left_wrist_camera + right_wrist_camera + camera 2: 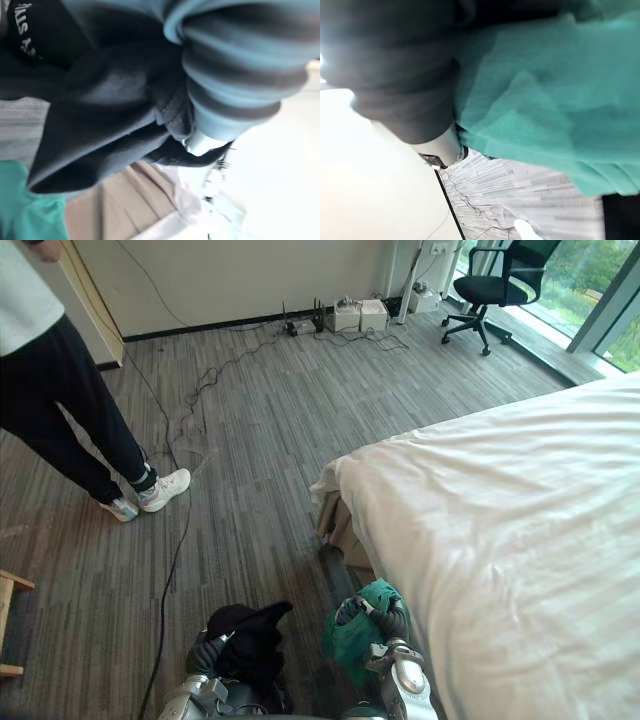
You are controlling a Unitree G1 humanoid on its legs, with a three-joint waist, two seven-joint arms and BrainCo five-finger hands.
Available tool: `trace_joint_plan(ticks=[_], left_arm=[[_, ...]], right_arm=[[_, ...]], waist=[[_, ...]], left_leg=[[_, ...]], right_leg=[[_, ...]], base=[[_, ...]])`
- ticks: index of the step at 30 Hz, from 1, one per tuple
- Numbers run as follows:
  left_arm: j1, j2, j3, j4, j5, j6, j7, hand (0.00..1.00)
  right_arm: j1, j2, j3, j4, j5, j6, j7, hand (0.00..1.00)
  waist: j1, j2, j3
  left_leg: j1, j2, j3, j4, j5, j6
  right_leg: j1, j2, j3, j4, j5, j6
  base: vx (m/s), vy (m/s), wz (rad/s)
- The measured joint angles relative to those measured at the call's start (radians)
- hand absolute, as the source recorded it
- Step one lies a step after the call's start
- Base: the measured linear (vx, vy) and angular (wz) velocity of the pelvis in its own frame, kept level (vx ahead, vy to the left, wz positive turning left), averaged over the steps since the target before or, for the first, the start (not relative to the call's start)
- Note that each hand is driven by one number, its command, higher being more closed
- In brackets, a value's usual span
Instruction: Tidy the bed and pick cloth on bed and put in laundry
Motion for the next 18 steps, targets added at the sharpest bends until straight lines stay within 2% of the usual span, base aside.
trace_joint_plan(ticks=[2,3,7,9,10,12,14,15,16,17,18], left_arm=[[0.002,0.012,-0.006,-0.002,-0.001,0.06,0.004,1.0],[0.006,0.018,-0.007,-0.003,-0.001,0.075,0.004,1.0],[0.017,0.057,-0.007,-0.008,-0.002,0.124,0.004,1.0],[0.02,0.063,-0.006,-0.007,-0.003,0.144,0.004,1.0],[0.017,0.068,-0.006,-0.007,-0.003,0.155,0.004,1.0],[0.01,0.071,-0.019,0.001,-0.001,0.171,0.004,1.0],[0.01,0.071,-0.027,0.003,-0.002,0.168,0.007,1.0],[0.015,0.071,-0.028,0.002,-0.003,0.159,0.022,1.0],[0.023,0.075,-0.028,-0.002,-0.011,0.137,0.033,1.0],[0.027,0.075,-0.028,-0.005,-0.017,0.123,0.041,1.0],[0.028,0.062,-0.039,-0.005,-0.049,0.114,0.047,1.0]], right_arm=[[0.052,0.014,-0.002,0.004,0.001,0.046,-0.001,1.0],[0.065,0.021,-0.002,0.01,0.0,0.057,-0.001,1.0],[0.104,0.038,0.006,0.013,-0.003,0.067,-0.002,1.0],[0.121,0.038,0.02,0.013,-0.002,0.063,-0.002,1.0],[0.125,0.035,0.029,0.013,0.001,0.056,-0.003,1.0],[0.148,0.033,0.036,0.013,0.012,0.032,-0.006,1.0],[0.176,0.034,0.038,0.013,0.04,0.005,-0.003,1.0],[0.189,0.034,0.042,0.013,0.046,-0.008,0.002,1.0],[0.193,0.034,0.052,0.01,0.053,-0.021,0.015,1.0],[0.192,0.033,0.061,0.008,0.065,-0.031,0.023,1.0],[0.186,0.032,0.064,0.005,0.08,-0.039,0.029,1.0]], waist=[[-0.01,0.005,-0.004],[-0.009,0.005,-0.004],[-0.007,-0.002,-0.004],[-0.013,-0.001,-0.013],[-0.017,-0.004,-0.015],[-0.028,-0.001,-0.017],[-0.033,-0.003,-0.022],[-0.029,-0.013,-0.03],[-0.013,-0.028,-0.047],[-0.008,-0.038,-0.055],[-0.004,-0.035,-0.062]], left_leg=[[0.042,-0.048,-0.037,-0.113,0.037,0.013],[0.054,-0.055,-0.051,-0.139,0.047,0.018],[0.109,-0.059,-0.123,-0.199,0.072,0.02],[0.108,-0.054,-0.17,-0.198,0.07,0.028],[0.107,-0.05,-0.203,-0.195,0.071,0.028],[0.106,-0.045,-0.269,-0.194,0.076,0.023],[0.119,-0.05,-0.295,-0.198,0.077,0.019],[0.123,-0.061,-0.289,-0.199,0.067,0.011],[0.124,-0.075,-0.256,-0.199,0.049,0.008],[0.125,-0.083,-0.233,-0.199,0.045,0.007],[0.129,-0.078,-0.214,-0.199,0.041,0.002]], right_leg=[[-0.001,-0.02,-0.023,0.036,0.02,-0.002],[-0.001,-0.022,-0.028,0.053,0.029,-0.006],[-0.012,-0.027,-0.026,0.182,0.097,-0.029],[-0.046,-0.013,0.015,0.223,0.037,-0.064],[-0.073,0.021,0.067,0.222,-0.002,-0.069],[-0.119,0.091,0.189,0.213,-0.031,-0.077],[-0.147,0.112,0.263,0.176,-0.031,-0.075],[-0.157,0.104,0.27,0.127,-0.011,-0.072],[-0.172,0.081,0.276,0.083,0.038,-0.075],[-0.172,0.068,0.276,0.072,0.025,-0.061],[-0.164,0.068,0.276,0.048,0.022,-0.05]], base=[[0.08,0.091,0.53],[0.11,0.047,0.53],[0.13,-0.026,0.51],[0.15,-0.062,0.65],[0.12,-0.058,0.7],[0.14,-0.077,1.04],[0.11,-0.072,0.79],[0.08,-0.065,0.08],[0.09,-0.097,-0.18],[0.09,-0.135,-0.42],[0.06,-0.129,-0.38]])
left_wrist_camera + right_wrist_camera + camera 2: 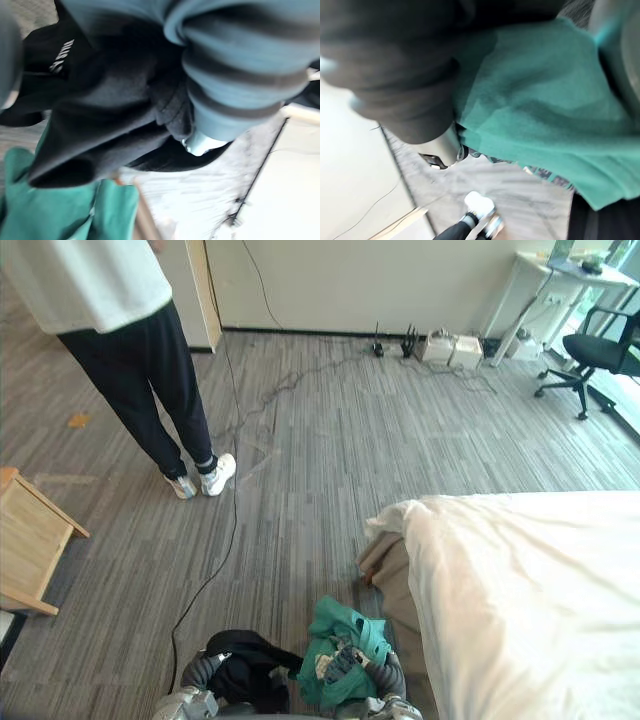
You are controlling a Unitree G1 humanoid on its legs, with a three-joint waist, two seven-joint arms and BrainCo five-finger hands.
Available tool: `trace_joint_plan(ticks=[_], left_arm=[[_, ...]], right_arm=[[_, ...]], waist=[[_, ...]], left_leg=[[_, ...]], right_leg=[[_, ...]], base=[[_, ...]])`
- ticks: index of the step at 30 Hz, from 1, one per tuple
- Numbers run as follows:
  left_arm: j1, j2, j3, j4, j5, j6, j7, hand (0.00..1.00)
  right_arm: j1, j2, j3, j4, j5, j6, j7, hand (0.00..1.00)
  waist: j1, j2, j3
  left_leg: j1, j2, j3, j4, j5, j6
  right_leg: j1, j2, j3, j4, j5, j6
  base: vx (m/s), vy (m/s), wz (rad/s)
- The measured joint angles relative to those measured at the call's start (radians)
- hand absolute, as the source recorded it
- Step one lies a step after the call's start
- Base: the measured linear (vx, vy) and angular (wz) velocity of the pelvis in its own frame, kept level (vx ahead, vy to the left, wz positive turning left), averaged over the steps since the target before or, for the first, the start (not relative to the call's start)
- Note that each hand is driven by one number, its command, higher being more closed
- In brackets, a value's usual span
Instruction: Tidy the bed and pick cloth on bed and put in laundry
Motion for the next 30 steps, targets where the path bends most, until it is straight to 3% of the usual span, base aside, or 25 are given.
trace_joint_plan(ticks=[4,7,9,10,21,26,27,29,30], left_arm=[[0.016,-0.026,-0.065,-0.023,0.009,-0.029,0.0,1.0],[-0.001,-0.025,-0.106,-0.029,0.052,-0.035,0.019,1.0],[-0.006,-0.019,-0.116,-0.037,0.061,-0.035,0.024,1.0],[0.017,0.011,-0.133,-0.035,0.061,-0.035,0.021,1.0],[0.02,0.013,-0.146,-0.043,0.057,-0.039,0.037,1.0],[0.045,0.024,-0.188,-0.091,0.055,-0.039,0.074,1.0],[0.045,0.026,-0.197,-0.1,0.056,-0.039,0.088,1.0],[0.041,0.034,-0.202,-0.131,0.058,-0.04,0.109,1.0],[0.038,0.028,-0.197,-0.136,0.058,-0.042,0.111,1.0]], right_arm=[[0.01,-0.001,0.007,-0.011,-0.001,-0.032,0.01,1.0],[0.011,-0.001,0.008,-0.011,0.029,-0.033,0.01,1.0],[0.002,-0.001,0.009,-0.011,0.036,-0.033,0.01,1.0],[-0.006,-0.007,0.018,0.006,0.036,-0.032,0.008,1.0],[-0.001,-0.021,0.06,0.013,0.036,-0.032,-0.002,1.0],[0.005,-0.043,0.116,0.035,0.026,0.002,-0.022,1.0],[0.005,-0.047,0.125,0.035,0.026,0.011,-0.024,1.0],[-0.002,-0.049,0.126,0.033,0.026,0.017,-0.024,1.0],[-0.005,-0.058,0.127,0.023,0.026,0.025,-0.021,1.0]], waist=[[-0.008,0.021,-0.003],[-0.007,0.011,-0.005],[-0.007,-0.009,-0.004],[-0.032,0.005,-0.016],[-0.031,0.005,-0.017],[-0.021,0.002,-0.019],[-0.009,0.001,-0.019],[-0.004,-0.004,-0.016],[0.001,0.007,-0.009]], left_leg=[[0.011,0.014,0.032,0.0,-0.013,-0.013],[0.013,0.016,0.031,0.0,-0.008,-0.023],[0.029,0.016,0.032,0.0,-0.006,-0.023],[0.046,0.041,0.078,-0.002,0.005,-0.038],[0.044,0.041,0.075,-0.001,0.005,-0.039],[0.042,0.039,0.052,0.006,0.001,-0.042],[0.035,0.041,0.051,0.021,-0.007,-0.042],[-0.05,0.064,0.043,0.186,-0.084,-0.046],[-0.113,0.095,0.047,0.325,-0.138,-0.051]], right_leg=[[0.021,0.011,-0.001,-0.031,0.0,-0.002],[0.029,0.014,-0.004,-0.037,0.0,-0.002],[0.047,0.014,-0.004,-0.037,0.0,-0.001],[0.089,0.047,0.0,-0.108,0.011,-0.018],[0.092,0.049,-0.004,-0.124,0.011,-0.018],[0.113,0.049,-0.034,-0.146,0.012,-0.018],[0.114,0.05,-0.037,-0.147,0.012,-0.018],[0.114,0.049,-0.052,-0.148,0.013,-0.018],[0.118,0.062,-0.058,-0.156,0.014,-0.02]], base=[[0.07,-0.127,-0.12],[0.11,-0.085,0.06],[0.09,-0.046,0.08],[0.04,-0.019,0.02],[0.0,0.0,0.0],[0.03,-0.019,0.14],[0.06,-0.043,0.13],[0.05,-0.053,0.17],[0.01,-0.062,0.09]])
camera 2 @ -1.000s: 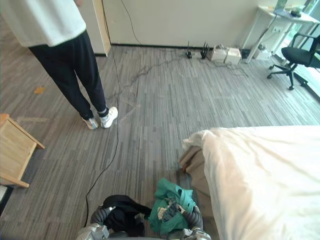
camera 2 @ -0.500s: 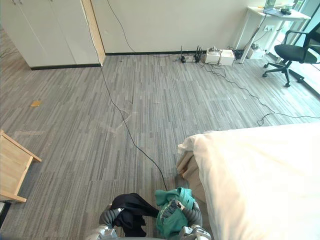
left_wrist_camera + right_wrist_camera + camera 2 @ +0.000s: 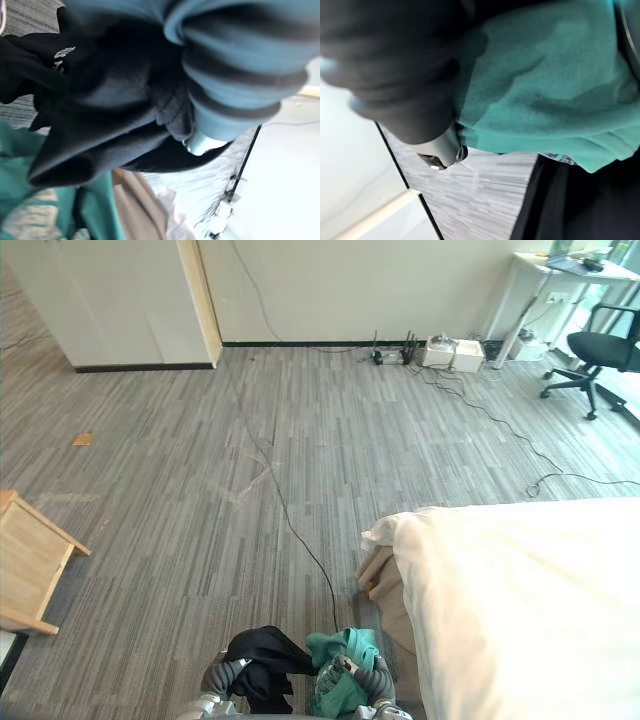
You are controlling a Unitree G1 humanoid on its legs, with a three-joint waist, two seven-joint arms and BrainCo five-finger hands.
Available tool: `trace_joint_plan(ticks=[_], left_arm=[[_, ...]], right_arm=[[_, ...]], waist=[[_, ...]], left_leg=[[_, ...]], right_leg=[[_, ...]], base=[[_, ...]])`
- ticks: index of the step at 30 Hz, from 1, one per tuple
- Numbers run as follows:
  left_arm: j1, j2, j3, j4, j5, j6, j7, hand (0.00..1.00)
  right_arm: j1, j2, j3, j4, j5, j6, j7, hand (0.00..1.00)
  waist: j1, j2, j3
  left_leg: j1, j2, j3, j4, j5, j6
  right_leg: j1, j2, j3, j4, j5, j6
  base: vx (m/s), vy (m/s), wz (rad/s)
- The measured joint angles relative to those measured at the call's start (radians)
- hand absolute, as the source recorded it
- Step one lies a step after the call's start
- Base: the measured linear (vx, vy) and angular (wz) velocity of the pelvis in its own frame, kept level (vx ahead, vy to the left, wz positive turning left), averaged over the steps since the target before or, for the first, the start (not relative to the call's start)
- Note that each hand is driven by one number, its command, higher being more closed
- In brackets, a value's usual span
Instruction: Tidy the bed and pick cloth on bed and put in laundry
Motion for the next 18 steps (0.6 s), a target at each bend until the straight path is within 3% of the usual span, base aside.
trace_joint_plan(ticks=[1,4,6,8,10,12,13,15,18], left_arm=[[-0.002,-0.006,0.012,-0.008,0.0,-0.003,0.001,1.0],[-0.004,-0.019,0.026,-0.01,-0.002,-0.005,0.0,1.0],[0.001,-0.019,0.027,-0.011,-0.003,-0.005,-0.003,1.0],[0.002,-0.019,0.033,-0.013,-0.01,-0.005,-0.005,1.0],[0.001,-0.018,0.035,-0.016,-0.015,-0.006,-0.006,1.0],[-0.002,-0.018,0.032,-0.016,-0.022,-0.005,-0.009,1.0],[-0.001,-0.016,0.033,-0.018,-0.023,-0.006,-0.009,1.0],[-0.003,-0.012,0.037,-0.015,-0.049,-0.013,-0.011,1.0],[-0.003,-0.02,0.048,-0.022,-0.047,-0.021,-0.014,1.0]], right_arm=[[-0.001,-0.011,0.0,-0.016,0.0,0.008,0.008,1.0],[0.002,-0.062,0.006,-0.024,0.0,0.01,0.037,1.0],[0.005,-0.079,0.005,-0.024,-0.001,0.015,0.053,1.0],[0.0,-0.083,0.002,-0.03,-0.002,0.019,0.06,1.0],[0.005,-0.083,-0.003,-0.035,-0.012,0.02,0.065,1.0],[0.016,-0.088,-0.003,-0.034,-0.032,0.021,0.065,1.0],[0.014,-0.09,-0.003,-0.032,-0.032,0.021,0.065,1.0],[0.007,-0.095,0.003,-0.025,-0.038,0.023,0.072,1.0],[0.014,-0.095,0.002,-0.019,-0.04,0.028,0.089,1.0]], waist=[[0.004,0.018,0.016],[0.012,0.056,0.057],[0.011,0.065,0.062],[0.013,0.066,0.067],[0.014,0.064,0.071],[0.02,0.074,0.078],[0.022,0.075,0.079],[0.025,0.057,0.068],[0.047,0.056,0.062]], left_leg=[[-0.07,0.047,0.004,0.173,-0.041,-0.02],[-0.153,0.126,-0.002,0.417,-0.048,-0.029],[-0.144,0.13,-0.004,0.426,-0.044,-0.037],[-0.148,0.131,0.011,0.42,-0.069,-0.075],[-0.152,0.113,0.017,0.314,-0.083,-0.064],[-0.156,0.106,0.042,0.153,-0.004,-0.056],[-0.16,0.106,0.047,0.146,0.028,-0.018],[-0.182,0.075,0.072,0.206,-0.054,0.024],[-0.203,0.057,0.095,0.303,-0.179,0.048]], right_leg=[[0.013,0.02,0.0,-0.011,0.002,-0.007],[0.049,0.054,0.014,-0.013,-0.001,-0.023],[0.06,0.056,0.032,-0.014,-0.003,-0.029],[0.08,0.056,0.045,-0.031,-0.007,-0.044],[0.096,0.052,0.041,-0.046,-0.01,-0.048],[0.122,0.043,0.023,-0.064,-0.018,-0.029],[0.136,0.039,0.022,-0.067,-0.027,-0.017],[0.142,-0.003,0.025,-0.073,-0.048,0.004],[0.13,-0.048,0.034,-0.007,-0.068,0.019]], base=[[-0.01,-0.052,0.0],[-0.04,-0.012,-0.18],[0.01,0.017,-0.19],[0.05,0.021,-0.07],[0.07,0.04,0.14],[0.1,0.109,0.06],[0.16,0.171,0.02],[0.29,0.206,-0.02],[0.37,0.173,-0.12]])
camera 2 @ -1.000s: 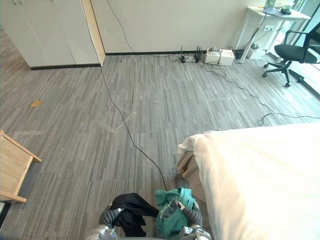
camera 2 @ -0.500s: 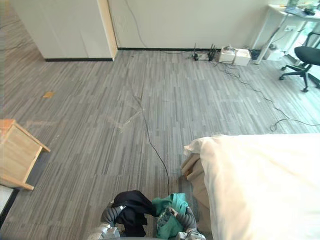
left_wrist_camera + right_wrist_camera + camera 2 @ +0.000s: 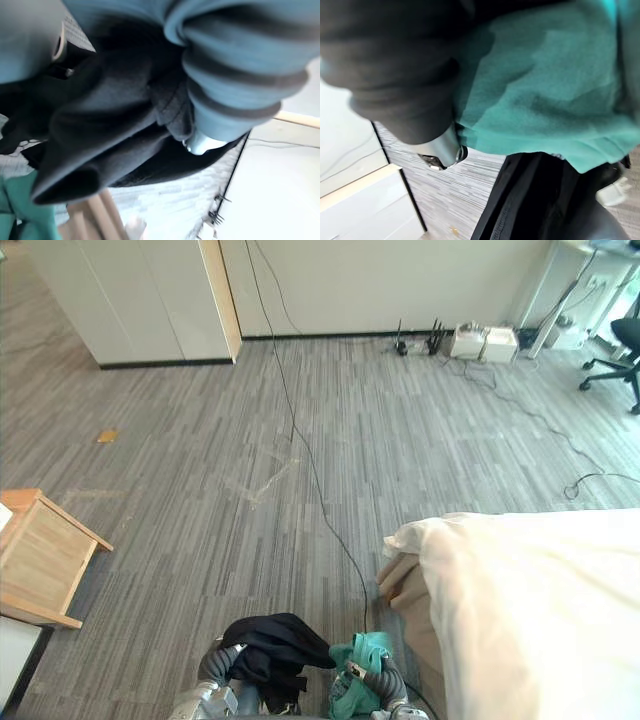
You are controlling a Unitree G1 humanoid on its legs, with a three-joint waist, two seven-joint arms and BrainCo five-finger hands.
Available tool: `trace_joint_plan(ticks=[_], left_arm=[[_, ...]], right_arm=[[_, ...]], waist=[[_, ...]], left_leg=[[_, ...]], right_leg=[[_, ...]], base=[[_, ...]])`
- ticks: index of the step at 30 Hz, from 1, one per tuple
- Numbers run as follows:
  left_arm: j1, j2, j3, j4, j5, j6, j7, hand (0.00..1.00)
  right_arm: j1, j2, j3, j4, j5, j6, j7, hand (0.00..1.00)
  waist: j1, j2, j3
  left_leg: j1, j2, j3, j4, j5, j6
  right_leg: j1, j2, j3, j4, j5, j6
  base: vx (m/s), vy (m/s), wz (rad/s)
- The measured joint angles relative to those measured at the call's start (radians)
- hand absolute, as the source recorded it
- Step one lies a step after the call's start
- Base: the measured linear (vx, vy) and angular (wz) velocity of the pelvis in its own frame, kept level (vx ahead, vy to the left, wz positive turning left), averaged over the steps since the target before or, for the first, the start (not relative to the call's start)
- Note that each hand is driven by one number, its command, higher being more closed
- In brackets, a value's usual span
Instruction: Tidy the bed and pick cloth on bed and put in laundry
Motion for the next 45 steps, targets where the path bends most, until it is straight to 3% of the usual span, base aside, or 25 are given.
trace_joint_plan(ticks=[2,5,6,8,11,13,15,16,17,18,20,21,22,24,26,29,32,36,38,39,40,41,42,43,45], left_arm=[[0.0,-0.003,0.013,0.001,0.008,0.002,-0.004,1.0],[0.013,0.03,0.018,-0.035,0.058,0.001,-0.02,1.0],[0.014,0.04,0.016,-0.035,0.082,0.001,-0.019,1.0],[0.035,0.038,0.001,-0.034,0.086,0.001,-0.013,1.0],[0.066,0.037,-0.03,-0.028,0.086,0.008,0.001,1.0],[0.065,0.036,-0.029,-0.008,0.086,0.015,0.004,1.0],[0.079,0.049,-0.021,0.013,0.086,0.013,0.003,1.0],[0.089,0.052,-0.021,0.009,0.086,0.003,0.003,1.0],[0.103,0.05,-0.02,0.008,0.086,-0.027,0.003,1.0],[0.103,0.025,-0.013,0.014,0.084,-0.036,0.002,1.0],[0.122,-0.012,-0.001,0.007,0.073,-0.042,-0.021,1.0],[0.121,-0.03,0.009,0.01,0.07,-0.043,-0.031,1.0],[0.118,-0.037,0.012,0.011,0.066,-0.043,-0.033,1.0],[0.107,-0.043,0.014,0.014,0.034,-0.043,-0.053,1.0],[0.101,-0.042,0.017,0.016,0.03,-0.047,-0.083,1.0],[0.088,-0.041,0.016,0.009,0.03,-0.048,-0.102,1.0],[0.089,-0.047,0.014,-0.015,0.027,-0.061,-0.104,1.0],[0.091,-0.039,-0.006,-0.04,-0.026,-0.043,-0.089,1.0],[0.088,-0.04,-0.023,-0.05,-0.052,-0.021,-0.073,1.0],[0.084,-0.04,-0.026,-0.051,-0.052,-0.012,-0.073,1.0],[0.079,-0.042,-0.024,-0.047,-0.053,-0.001,-0.067,1.0],[0.075,-0.046,-0.022,-0.042,-0.052,0.01,-0.044,1.0],[0.082,-0.04,-0.02,-0.05,-0.053,0.01,-0.026,1.0],[0.085,-0.038,-0.015,-0.059,-0.053,0.01,-0.018,1.0],[0.077,-0.04,0.007,-0.061,-0.053,0.003,0.002,1.0]], right_arm=[[-0.001,0.001,-0.001,-0.001,-0.001,0.003,0.009,1.0],[0.002,0.028,-0.007,-0.004,0.0,-0.002,0.031,1.0],[0.003,0.032,-0.007,-0.009,0.0,-0.006,0.038,1.0],[0.018,0.027,-0.014,-0.033,0.0,-0.024,0.04,1.0],[0.052,0.027,-0.029,-0.091,0.002,-0.062,0.04,1.0],[0.055,0.027,-0.036,-0.102,0.001,-0.074,0.039,1.0],[0.056,0.034,-0.036,-0.115,0.0,-0.085,0.036,1.0],[0.062,0.035,-0.035,-0.124,-0.001,-0.085,0.035,1.0],[0.075,0.041,-0.034,-0.145,-0.012,-0.086,0.035,1.0],[0.074,0.037,-0.03,-0.166,-0.021,-0.084,0.032,1.0],[0.066,0.029,-0.022,-0.205,-0.018,-0.077,0.028,1.0],[0.064,0.029,-0.023,-0.209,-0.013,-0.073,0.025,1.0],[0.06,0.029,-0.025,-0.207,-0.004,-0.068,0.022,1.0],[0.022,0.027,-0.033,-0.159,0.023,-0.058,0.028,1.0],[-0.013,0.021,-0.042,-0.103,0.05,-0.054,0.041,1.0],[-0.014,0.016,-0.064,-0.074,0.059,-0.05,0.07,1.0],[-0.01,-0.013,-0.072,-0.075,0.059,-0.049,0.098,1.0],[0.052,-0.014,-0.064,-0.08,0.049,-0.042,0.094,1.0],[0.071,-0.029,-0.055,-0.082,0.039,-0.041,0.078,1.0],[0.067,-0.032,-0.05,-0.078,0.036,-0.036,0.074,1.0],[0.064,-0.033,-0.046,-0.077,0.026,-0.026,0.074,1.0],[0.044,-0.035,-0.036,-0.078,-0.001,-0.014,0.076,1.0],[0.023,-0.037,-0.025,-0.078,-0.017,-0.009,0.083,1.0],[0.011,-0.036,-0.023,-0.078,-0.028,-0.009,0.092,1.0],[-0.023,-0.037,0.0,-0.052,-0.037,-0.009,0.123,1.0]], waist=[[0.007,0.0,-0.007],[0.013,-0.067,-0.012],[0.011,-0.075,-0.009],[-0.003,-0.065,-0.004],[-0.031,-0.046,0.008],[-0.039,-0.029,0.023],[-0.048,-0.027,0.028],[-0.048,-0.03,0.03],[-0.048,-0.032,0.029],[-0.047,-0.012,0.026],[-0.052,0.019,0.021],[-0.059,0.021,0.02],[-0.06,0.024,0.019],[-0.058,0.024,0.02],[-0.047,0.027,0.023],[-0.022,0.03,0.038],[-0.005,0.056,0.051],[-0.003,0.054,0.05],[-0.001,0.06,0.041],[0.009,0.06,0.036],[0.014,0.05,0.026],[0.02,0.032,-0.002],[0.03,0.017,-0.019],[0.037,0.01,-0.021],[0.034,-0.013,-0.01]], left_leg=[[0.017,-0.018,-0.001,0.009,-0.039,0.012],[0.093,-0.093,-0.034,-0.033,-0.08,0.011],[0.14,-0.11,-0.052,-0.061,-0.085,0.005],[0.259,-0.118,-0.092,-0.143,-0.079,0.012],[0.415,-0.111,-0.178,-0.248,-0.076,-0.006],[0.478,-0.084,-0.238,-0.265,-0.095,-0.042],[0.545,-0.045,-0.283,-0.273,-0.137,-0.113],[0.573,-0.035,-0.284,-0.282,-0.156,-0.127],[0.607,-0.016,-0.296,-0.285,-0.195,-0.144],[0.624,0.021,-0.306,-0.286,-0.22,-0.173],[0.605,0.08,-0.285,-0.223,-0.2,-0.201],[0.566,0.106,-0.284,-0.142,-0.167,-0.193],[0.533,0.129,-0.285,-0.061,-0.129,-0.185],[0.399,0.208,-0.318,0.246,0.065,-0.14],[0.271,0.261,-0.316,0.512,0.061,-0.131],[0.127,0.176,-0.307,0.565,0.022,-0.137],[-0.003,0.064,-0.164,0.343,-0.01,-0.142],[-0.026,0.021,0.222,-0.103,0.087,-0.139],[-0.025,0.003,0.332,-0.205,0.116,-0.098],[-0.023,-0.005,0.317,-0.223,0.16,0.005],[-0.023,-0.015,0.312,-0.215,0.18,0.081],[-0.024,-0.025,0.306,-0.191,0.143,0.158],[-0.02,-0.03,0.301,-0.165,0.11,0.179],[-0.005,-0.034,0.297,-0.147,0.087,0.183],[0.088,-0.066,0.24,-0.14,0.045,0.18]], right_leg=[[-0.058,-0.04,-0.002,0.176,-0.014,0.024],[-0.308,-0.149,0.062,0.786,0.061,0.037],[-0.386,-0.155,0.074,0.956,0.059,0.033],[-0.466,-0.134,0.036,1.049,0.038,0.004],[-0.579,-0.12,-0.04,0.871,-0.009,0.002],[-0.619,-0.096,-0.046,0.615,0.023,0.009],[-0.616,-0.064,0.008,0.246,0.19,0.013],[-0.62,-0.068,0.032,0.193,0.238,0.01],[-0.641,-0.073,0.062,0.232,0.347,-0.004],[-0.685,-0.061,0.067,0.349,0.355,-0.035],[-0.742,-0.051,0.035,0.523,0.209,-0.068],[-0.744,-0.044,0.018,0.565,0.15,-0.088],[-0.735,-0.031,0.003,0.579,0.117,-0.104],[-0.651,0.024,-0.037,0.546,0.053,-0.144],[-0.533,0.092,-0.052,0.446,0.041,-0.157],[-0.336,0.14,-0.056,0.261,0.04,-0.187],[-0.19,0.154,-0.067,0.115,0.043,-0.192],[0.019,0.202,-0.164,-0.062,0.039,-0.092],[0.071,0.224,-0.2,-0.075,0.006,-0.035],[0.085,0.225,-0.198,-0.045,-0.019,0.002],[0.081,0.211,-0.198,-0.009,-0.028,0.016],[0.041,0.171,-0.193,0.105,-0.034,0.025],[-0.012,0.126,-0.189,0.267,-0.028,0.032],[-0.05,0.091,-0.184,0.394,-0.008,0.046],[-0.174,-0.008,-0.131,0.819,0.064,0.056]], base=[[0.41,0.173,0.1],[0.37,0.085,0.33],[0.41,0.011,0.41],[0.49,0.01,0.45],[0.55,-0.035,0.89],[0.45,-0.123,1.06],[0.49,-0.251,1.15],[0.53,-0.333,1.03],[0.55,-0.39,0.75],[0.56,-0.394,0.47],[0.57,-0.401,0.21],[0.56,-0.414,0.24],[0.54,-0.449,0.12],[0.51,-0.464,0.01],[0.48,-0.457,-0.01],[0.43,-0.292,0.01],[0.36,-0.115,-0.11],[0.51,-0.12,0.41],[0.54,-0.12,0.45],[0.47,-0.076,0.15],[0.6,-0.068,0.08],[0.63,0.003,0.04],[0.63,0.042,0.04],[0.75,0.085,0.19],[0.61,0.045,0.59]])
